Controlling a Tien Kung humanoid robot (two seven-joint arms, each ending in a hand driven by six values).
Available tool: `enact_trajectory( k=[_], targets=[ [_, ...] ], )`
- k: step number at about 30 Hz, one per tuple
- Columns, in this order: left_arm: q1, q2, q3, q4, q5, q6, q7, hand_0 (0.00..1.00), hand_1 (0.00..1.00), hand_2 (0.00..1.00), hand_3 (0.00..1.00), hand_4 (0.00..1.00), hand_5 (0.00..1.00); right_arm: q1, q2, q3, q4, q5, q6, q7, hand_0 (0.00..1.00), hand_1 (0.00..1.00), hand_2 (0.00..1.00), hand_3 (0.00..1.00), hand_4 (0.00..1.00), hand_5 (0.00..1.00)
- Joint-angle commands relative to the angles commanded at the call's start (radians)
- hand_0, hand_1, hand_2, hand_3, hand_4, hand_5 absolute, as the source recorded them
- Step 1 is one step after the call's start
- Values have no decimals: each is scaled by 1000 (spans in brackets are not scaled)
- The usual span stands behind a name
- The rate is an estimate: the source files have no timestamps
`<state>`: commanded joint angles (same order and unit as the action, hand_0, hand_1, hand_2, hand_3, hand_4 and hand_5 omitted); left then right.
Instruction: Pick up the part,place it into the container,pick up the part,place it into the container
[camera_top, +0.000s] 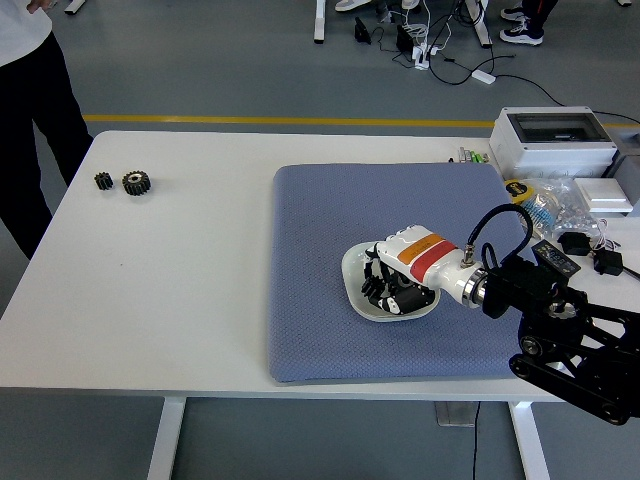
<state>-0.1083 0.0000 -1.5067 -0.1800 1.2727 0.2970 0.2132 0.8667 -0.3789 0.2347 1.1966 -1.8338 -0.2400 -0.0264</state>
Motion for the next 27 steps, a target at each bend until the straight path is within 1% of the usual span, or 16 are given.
enact_trajectory(
  k=[1, 2, 7, 8, 9, 13, 14, 19, 20, 25, 26, 27],
  targets=[
    [0, 0, 0, 0, 0, 0, 0, 678, 643, 703, 591, 682, 662, 1, 1, -4, -6, -3, 5, -2, 76, 276, 389, 468, 681, 200],
    [-1, 0, 0, 0, 0, 0, 0, 678, 643, 702, 590, 684, 661, 2, 1, -6, -10, -5, 6, -3, 77, 290, 417, 477, 666, 213],
    [-2, 0, 4, 0, -4, 1, 0, 678, 643, 702, 590, 684, 661, 3, 4, -12, -33, -12, 11, 0, 77, 290, 417, 477, 666, 213],
    [-2, 0, 5, 0, -4, 1, 0, 678, 643, 701, 590, 684, 654, 2, 4, -11, -37, -12, 11, 2, 79, 300, 438, 480, 658, 196],
    [-2, 0, 6, 0, -5, 0, 0, 678, 643, 701, 590, 684, 654, 2, 4, -9, -40, -13, 11, 4, 79, 300, 438, 480, 658, 196],
    [-1, 0, 6, 0, -4, 1, 1, 678, 643, 701, 590, 684, 654, 2, 2, -5, -44, -19, 18, 10, 79, 300, 438, 480, 658, 196],
    [-1, 0, 7, 0, -4, 0, 1, 678, 643, 701, 590, 685, 654, 2, 2, -5, -45, -19, 22, 12, 64, 306, 470, 499, 811, 263],
    [-1, 0, 0, 0, -1, -1, -1, 678, 643, 701, 590, 685, 654, -1, 3, 3, -54, -10, 49, 23, 64, 306, 470, 499, 811, 263],
    [-1, 0, 0, 0, 0, -1, -1, 678, 643, 701, 590, 685, 651, -1, 2, 4, -53, -11, 54, 25, 65, 314, 487, 514, 877, 296],
    [-1, 0, -4, 0, 3, -1, -2, 678, 643, 701, 590, 685, 651, -1, 1, 8, -54, -14, 70, 33, 65, 314, 487, 514, 877, 296],
    [-1, 0, -4, 0, 3, -1, -2, 677, 644, 701, 590, 686, 651, -1, 1, 8, -55, -14, 71, 34, 76, 319, 522, 558, 973, 350],
    [-1, 0, -5, 0, 4, -1, -2, 677, 644, 701, 590, 686, 651, 0, 1, 9, -54, -15, 72, 36, 76, 319, 522, 558, 973, 350]
  ],
)
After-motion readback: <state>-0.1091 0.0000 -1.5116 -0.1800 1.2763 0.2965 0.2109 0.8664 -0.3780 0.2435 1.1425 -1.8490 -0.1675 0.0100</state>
